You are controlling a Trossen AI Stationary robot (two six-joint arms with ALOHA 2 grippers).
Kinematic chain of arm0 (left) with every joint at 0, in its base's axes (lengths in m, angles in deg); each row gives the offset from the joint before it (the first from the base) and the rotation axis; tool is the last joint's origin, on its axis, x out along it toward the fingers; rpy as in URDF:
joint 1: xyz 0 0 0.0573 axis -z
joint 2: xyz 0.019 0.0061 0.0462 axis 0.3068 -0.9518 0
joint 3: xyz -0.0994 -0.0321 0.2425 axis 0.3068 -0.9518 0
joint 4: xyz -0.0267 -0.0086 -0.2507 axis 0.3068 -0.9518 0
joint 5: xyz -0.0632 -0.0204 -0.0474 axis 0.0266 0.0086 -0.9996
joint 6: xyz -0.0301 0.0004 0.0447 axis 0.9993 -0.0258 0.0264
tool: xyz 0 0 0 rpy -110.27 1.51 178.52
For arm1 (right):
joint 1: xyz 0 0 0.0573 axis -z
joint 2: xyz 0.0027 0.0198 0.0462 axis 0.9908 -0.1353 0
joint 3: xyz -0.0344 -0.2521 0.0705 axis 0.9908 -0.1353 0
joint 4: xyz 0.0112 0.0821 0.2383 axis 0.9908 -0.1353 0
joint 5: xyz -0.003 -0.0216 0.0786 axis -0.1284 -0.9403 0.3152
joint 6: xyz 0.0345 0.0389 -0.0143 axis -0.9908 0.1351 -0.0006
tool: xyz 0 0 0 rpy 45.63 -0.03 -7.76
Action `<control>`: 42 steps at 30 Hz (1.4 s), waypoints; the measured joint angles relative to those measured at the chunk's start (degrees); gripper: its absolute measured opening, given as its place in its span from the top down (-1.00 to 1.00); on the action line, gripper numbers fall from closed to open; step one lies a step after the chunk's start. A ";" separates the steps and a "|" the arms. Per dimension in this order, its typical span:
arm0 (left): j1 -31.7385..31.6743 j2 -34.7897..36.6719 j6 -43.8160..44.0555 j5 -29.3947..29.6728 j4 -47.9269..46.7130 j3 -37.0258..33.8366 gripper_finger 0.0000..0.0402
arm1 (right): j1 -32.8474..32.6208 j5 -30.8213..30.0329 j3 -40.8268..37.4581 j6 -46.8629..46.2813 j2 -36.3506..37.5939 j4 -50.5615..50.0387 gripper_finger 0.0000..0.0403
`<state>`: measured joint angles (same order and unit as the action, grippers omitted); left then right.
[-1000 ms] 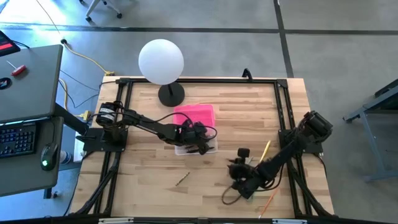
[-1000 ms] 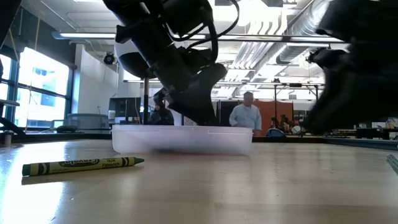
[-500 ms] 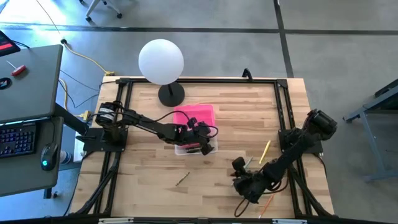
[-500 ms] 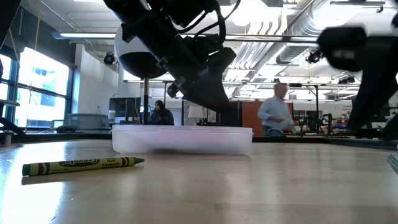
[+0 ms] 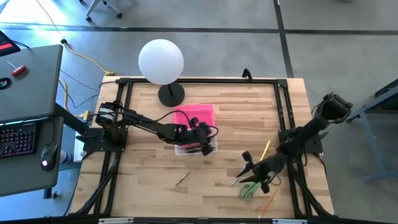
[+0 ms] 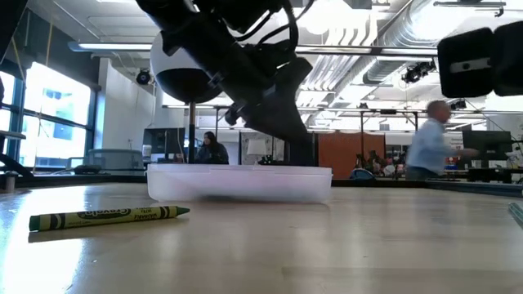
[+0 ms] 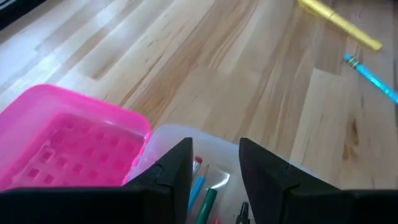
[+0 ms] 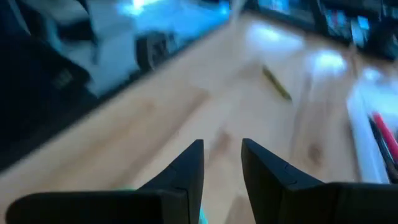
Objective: Pick & place school supplies into a supply box
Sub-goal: Put the blue pencil into the pink supply box
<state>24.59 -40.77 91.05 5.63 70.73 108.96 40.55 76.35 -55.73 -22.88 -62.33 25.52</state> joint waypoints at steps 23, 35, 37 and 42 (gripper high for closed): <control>-1.49 0.02 0.37 -1.71 2.11 0.00 0.20 | 7.61 10.96 0.33 1.10 -10.36 -4.75 0.57; -1.49 0.02 0.28 -2.01 2.09 0.00 0.20 | 9.91 13.26 0.37 4.74 -19.76 1.31 0.57; -1.49 0.02 0.27 -2.01 2.09 0.00 0.20 | 10.39 13.29 0.37 4.83 -20.82 2.52 0.59; -1.49 0.02 0.24 -2.01 2.09 0.00 0.20 | 11.72 13.98 0.51 4.70 -23.32 3.96 0.75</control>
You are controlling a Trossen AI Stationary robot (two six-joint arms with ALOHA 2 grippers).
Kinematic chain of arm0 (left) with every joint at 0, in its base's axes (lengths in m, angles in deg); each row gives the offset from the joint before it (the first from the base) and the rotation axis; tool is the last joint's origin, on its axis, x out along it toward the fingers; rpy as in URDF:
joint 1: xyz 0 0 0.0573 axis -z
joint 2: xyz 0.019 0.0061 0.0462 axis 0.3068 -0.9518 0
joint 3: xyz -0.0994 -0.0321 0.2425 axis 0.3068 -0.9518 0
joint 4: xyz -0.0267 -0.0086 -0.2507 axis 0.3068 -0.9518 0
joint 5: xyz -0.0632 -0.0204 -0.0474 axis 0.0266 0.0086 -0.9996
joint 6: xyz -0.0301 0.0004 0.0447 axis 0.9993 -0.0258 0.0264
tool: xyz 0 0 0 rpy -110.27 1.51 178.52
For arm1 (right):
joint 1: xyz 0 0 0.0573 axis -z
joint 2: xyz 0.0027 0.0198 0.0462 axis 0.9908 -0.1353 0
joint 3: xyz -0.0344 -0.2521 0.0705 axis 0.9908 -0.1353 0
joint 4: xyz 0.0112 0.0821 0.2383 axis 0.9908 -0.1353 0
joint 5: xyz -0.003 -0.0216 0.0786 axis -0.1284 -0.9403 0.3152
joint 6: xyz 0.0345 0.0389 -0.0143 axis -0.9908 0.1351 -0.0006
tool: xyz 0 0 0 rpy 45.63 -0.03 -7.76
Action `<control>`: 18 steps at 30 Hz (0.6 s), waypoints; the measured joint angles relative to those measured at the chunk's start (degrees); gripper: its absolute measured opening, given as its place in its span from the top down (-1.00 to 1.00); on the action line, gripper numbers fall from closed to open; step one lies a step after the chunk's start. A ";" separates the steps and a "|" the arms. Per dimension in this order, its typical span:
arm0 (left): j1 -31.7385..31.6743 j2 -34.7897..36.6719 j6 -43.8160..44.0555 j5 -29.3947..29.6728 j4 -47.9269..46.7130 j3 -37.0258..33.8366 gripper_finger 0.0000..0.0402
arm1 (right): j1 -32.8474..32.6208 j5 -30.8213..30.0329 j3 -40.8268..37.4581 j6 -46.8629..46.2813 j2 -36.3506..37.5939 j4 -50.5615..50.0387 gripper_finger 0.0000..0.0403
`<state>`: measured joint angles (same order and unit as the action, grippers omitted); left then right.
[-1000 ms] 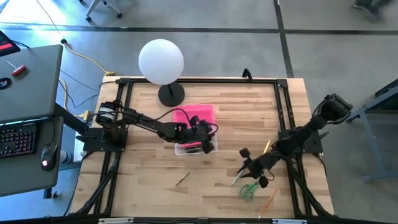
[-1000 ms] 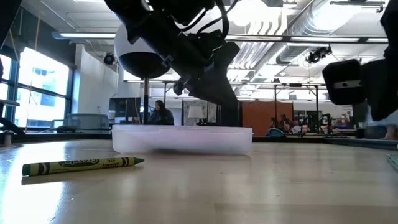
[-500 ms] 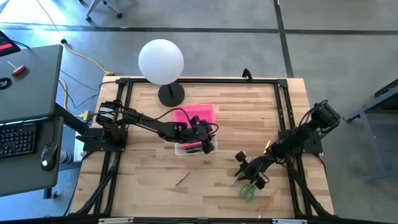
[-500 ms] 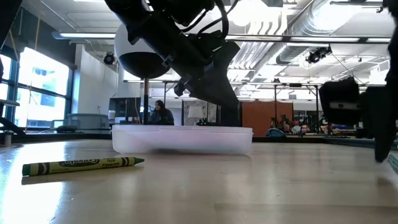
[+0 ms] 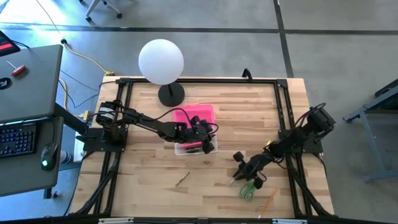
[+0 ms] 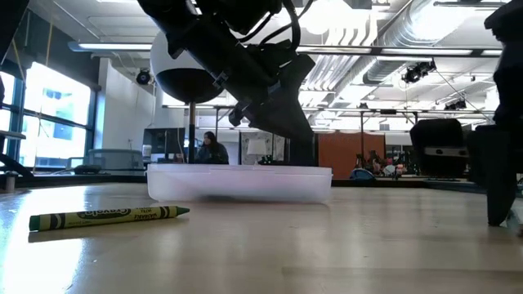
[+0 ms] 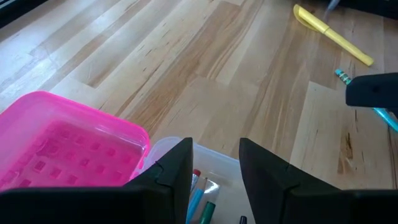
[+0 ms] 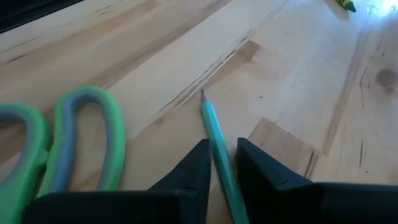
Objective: Pick & place school supplies into a supply box
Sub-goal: Put the blue pencil into the pink supply box
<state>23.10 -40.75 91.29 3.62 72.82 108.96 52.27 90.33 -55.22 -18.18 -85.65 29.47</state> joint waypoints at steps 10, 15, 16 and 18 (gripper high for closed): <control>0.02 0.00 0.06 -0.04 -0.02 0.00 0.20 | 1.07 1.48 -0.31 0.18 -2.80 12.58 0.94; 0.02 0.54 -0.66 -1.49 -2.22 -0.04 0.20 | 1.14 -7.42 0.81 0.99 -0.27 19.68 0.98; 0.02 1.10 -0.71 -1.48 -2.90 -0.13 0.20 | 1.14 -9.88 1.40 1.70 0.35 19.43 0.98; 0.02 2.37 -0.76 -1.40 -4.05 0.26 0.20 | 1.26 -14.59 3.57 4.26 1.06 17.36 0.97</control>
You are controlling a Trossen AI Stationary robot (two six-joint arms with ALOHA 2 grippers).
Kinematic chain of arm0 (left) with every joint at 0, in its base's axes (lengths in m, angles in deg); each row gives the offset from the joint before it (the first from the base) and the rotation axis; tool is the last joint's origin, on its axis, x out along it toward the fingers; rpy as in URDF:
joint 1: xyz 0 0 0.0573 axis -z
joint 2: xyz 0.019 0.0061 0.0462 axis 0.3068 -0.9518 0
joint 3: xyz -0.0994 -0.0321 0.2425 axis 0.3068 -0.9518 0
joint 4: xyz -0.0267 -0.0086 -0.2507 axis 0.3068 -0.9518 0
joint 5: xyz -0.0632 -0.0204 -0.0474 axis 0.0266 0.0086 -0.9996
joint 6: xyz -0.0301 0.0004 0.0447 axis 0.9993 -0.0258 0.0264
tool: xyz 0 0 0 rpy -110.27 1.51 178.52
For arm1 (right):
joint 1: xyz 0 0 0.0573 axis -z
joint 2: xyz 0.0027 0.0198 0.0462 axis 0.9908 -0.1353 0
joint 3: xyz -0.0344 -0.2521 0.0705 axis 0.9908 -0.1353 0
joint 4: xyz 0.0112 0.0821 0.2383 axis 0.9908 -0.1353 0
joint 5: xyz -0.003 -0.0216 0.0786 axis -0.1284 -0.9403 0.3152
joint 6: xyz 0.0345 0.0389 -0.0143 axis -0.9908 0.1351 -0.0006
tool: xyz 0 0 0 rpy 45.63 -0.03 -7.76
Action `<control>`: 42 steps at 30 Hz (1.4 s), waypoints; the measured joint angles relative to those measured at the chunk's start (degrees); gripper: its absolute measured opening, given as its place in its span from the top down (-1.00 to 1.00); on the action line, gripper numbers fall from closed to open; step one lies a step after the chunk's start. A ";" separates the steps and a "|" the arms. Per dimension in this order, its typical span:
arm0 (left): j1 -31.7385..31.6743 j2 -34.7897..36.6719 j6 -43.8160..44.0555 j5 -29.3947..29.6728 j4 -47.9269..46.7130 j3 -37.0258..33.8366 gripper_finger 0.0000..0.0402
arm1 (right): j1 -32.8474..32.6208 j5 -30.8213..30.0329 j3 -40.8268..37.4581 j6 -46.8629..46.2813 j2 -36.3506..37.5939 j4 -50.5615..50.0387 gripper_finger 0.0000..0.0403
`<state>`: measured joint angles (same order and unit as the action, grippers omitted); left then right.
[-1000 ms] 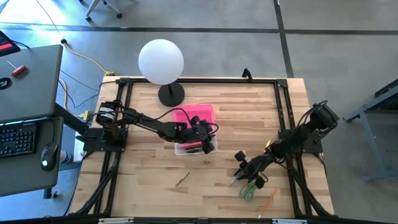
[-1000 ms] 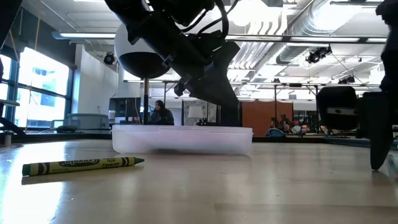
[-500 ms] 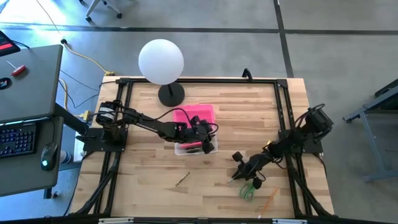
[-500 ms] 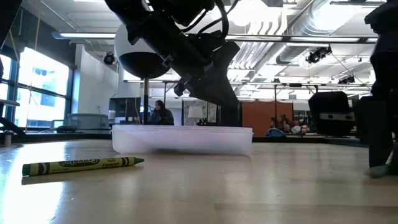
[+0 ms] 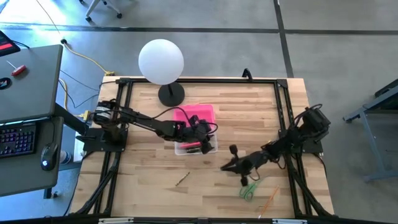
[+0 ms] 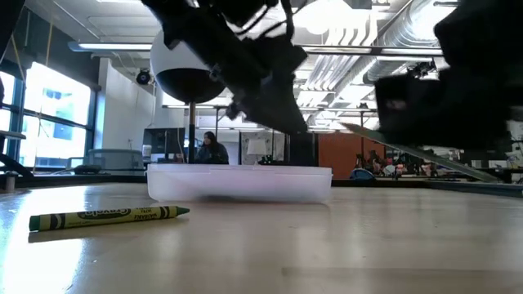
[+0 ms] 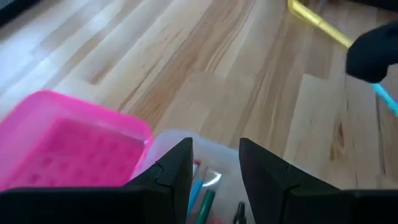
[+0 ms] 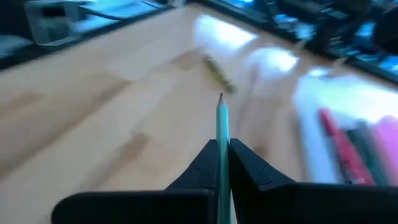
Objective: Pick & place school supplies into a supply box
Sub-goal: Put the blue pencil into the pink supply box
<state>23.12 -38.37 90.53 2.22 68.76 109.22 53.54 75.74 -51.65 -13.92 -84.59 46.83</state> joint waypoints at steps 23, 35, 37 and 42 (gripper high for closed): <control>7.59 13.94 13.95 19.67 -28.63 7.37 0.20 | 22.89 2.92 33.54 -4.98 -3.65 -39.59 0.98; 7.52 13.93 12.51 20.41 -27.57 7.37 0.20 | 23.76 6.05 33.89 -4.59 -12.54 -25.02 0.98; 7.50 13.93 12.52 20.51 -27.54 7.37 0.20 | 23.92 8.39 33.87 -5.29 -13.43 -23.88 0.98; 7.50 13.93 11.68 20.63 -27.53 7.37 0.20 | 23.94 12.83 33.87 -7.53 -15.47 -20.73 0.98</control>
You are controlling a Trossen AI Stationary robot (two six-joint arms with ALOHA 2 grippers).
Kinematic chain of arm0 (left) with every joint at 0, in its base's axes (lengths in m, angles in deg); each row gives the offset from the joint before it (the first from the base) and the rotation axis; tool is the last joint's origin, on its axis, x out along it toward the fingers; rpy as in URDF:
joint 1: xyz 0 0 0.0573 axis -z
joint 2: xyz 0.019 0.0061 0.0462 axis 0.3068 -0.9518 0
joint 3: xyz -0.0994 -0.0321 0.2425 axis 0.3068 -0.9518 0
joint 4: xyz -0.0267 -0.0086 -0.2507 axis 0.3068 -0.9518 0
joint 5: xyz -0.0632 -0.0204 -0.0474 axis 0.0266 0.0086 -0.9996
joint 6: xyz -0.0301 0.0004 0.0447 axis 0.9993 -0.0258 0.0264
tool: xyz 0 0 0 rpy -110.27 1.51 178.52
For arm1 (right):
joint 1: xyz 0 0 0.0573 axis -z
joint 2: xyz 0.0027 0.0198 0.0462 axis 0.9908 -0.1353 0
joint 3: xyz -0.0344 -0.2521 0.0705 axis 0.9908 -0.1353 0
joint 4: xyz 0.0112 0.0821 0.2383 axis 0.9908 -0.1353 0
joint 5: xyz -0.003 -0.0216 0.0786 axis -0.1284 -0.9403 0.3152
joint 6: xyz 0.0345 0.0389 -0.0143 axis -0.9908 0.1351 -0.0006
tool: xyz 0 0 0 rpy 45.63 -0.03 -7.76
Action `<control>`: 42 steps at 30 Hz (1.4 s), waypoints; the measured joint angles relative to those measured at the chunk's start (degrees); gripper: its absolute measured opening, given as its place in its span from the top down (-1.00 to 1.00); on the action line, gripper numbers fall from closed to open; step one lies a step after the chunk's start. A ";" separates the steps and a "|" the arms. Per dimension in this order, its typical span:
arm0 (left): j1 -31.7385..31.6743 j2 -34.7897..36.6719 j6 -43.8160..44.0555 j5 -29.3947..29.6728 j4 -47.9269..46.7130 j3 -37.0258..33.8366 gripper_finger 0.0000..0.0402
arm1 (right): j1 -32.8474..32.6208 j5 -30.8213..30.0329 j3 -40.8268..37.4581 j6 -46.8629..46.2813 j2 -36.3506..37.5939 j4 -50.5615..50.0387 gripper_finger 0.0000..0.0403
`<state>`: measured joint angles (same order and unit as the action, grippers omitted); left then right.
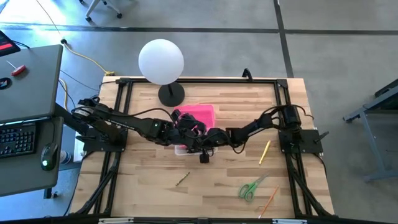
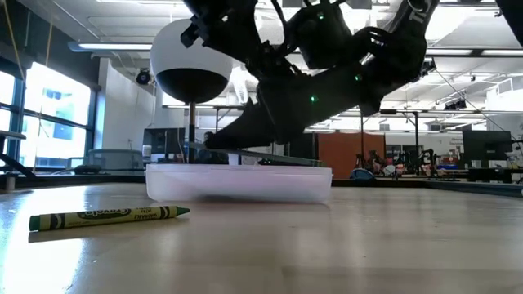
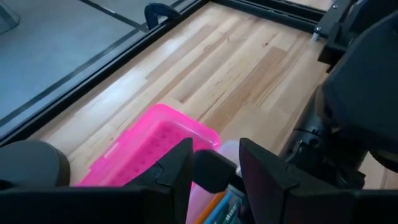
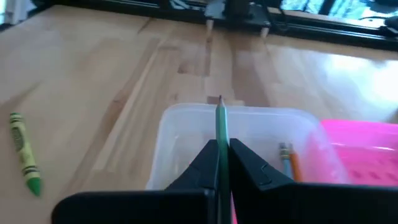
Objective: Pick & place school supplies into a supply box
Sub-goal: Put the blue pencil into the pink supply box, then put the yellow pen into the pink supply box
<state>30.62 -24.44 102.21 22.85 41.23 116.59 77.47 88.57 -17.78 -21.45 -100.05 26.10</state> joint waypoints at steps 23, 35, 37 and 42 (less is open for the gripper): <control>0.00 -0.02 -0.18 0.00 -0.08 0.02 0.20 | -0.13 0.03 -0.04 4.46 0.04 0.72 0.85; 0.01 -0.04 -0.61 0.07 -0.16 0.00 0.20 | -1.93 -7.60 -0.09 7.40 3.21 -5.91 0.38; 0.00 -0.04 -0.64 0.07 -0.44 0.00 0.20 | -3.73 -7.54 -0.07 7.38 6.67 -12.47 0.37; 0.01 -0.07 -1.63 0.07 -0.51 0.01 0.20 | -10.31 -14.06 -0.09 3.06 17.05 -32.74 0.38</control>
<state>30.63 -24.51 100.58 22.92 40.73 116.60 67.16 74.51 -17.87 -18.38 -83.00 -6.63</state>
